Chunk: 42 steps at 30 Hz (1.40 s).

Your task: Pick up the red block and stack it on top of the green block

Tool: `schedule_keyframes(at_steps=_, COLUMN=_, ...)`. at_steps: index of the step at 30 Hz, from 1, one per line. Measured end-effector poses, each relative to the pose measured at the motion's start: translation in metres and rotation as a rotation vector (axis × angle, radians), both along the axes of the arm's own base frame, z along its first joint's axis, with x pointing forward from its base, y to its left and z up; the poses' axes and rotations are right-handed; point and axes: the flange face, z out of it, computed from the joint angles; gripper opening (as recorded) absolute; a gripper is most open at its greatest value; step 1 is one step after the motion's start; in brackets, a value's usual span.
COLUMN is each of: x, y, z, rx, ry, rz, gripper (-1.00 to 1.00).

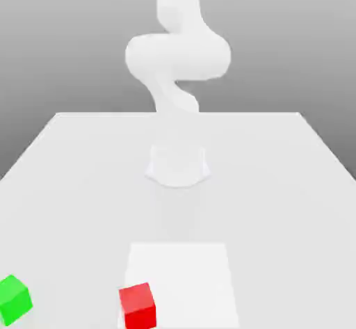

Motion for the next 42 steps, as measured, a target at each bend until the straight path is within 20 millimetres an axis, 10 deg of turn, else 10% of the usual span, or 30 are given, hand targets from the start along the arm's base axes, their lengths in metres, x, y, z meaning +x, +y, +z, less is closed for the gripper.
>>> schedule_keyframes(at_steps=14, x=0.117, y=-0.027, z=-0.246, rx=-0.032, ry=0.388, rz=0.174, gripper=0.0)
schedule_keyframes(at_steps=30, x=0.104, y=-0.058, z=-0.515, rx=-0.141, ry=0.717, rz=0.288, gripper=0.0)
schedule_keyframes(at_steps=31, x=0.104, y=-0.058, z=-0.525, rx=-0.14, ry=0.717, rz=0.288, gripper=-1.0)
schedule_keyframes(at_steps=37, x=0.103, y=-0.058, z=-0.53, rx=-0.139, ry=0.719, rz=0.288, gripper=-1.0)
schedule_keyframes(at_steps=42, x=0.104, y=-0.058, z=-0.481, rx=-0.14, ry=0.718, rz=0.289, gripper=-1.0)
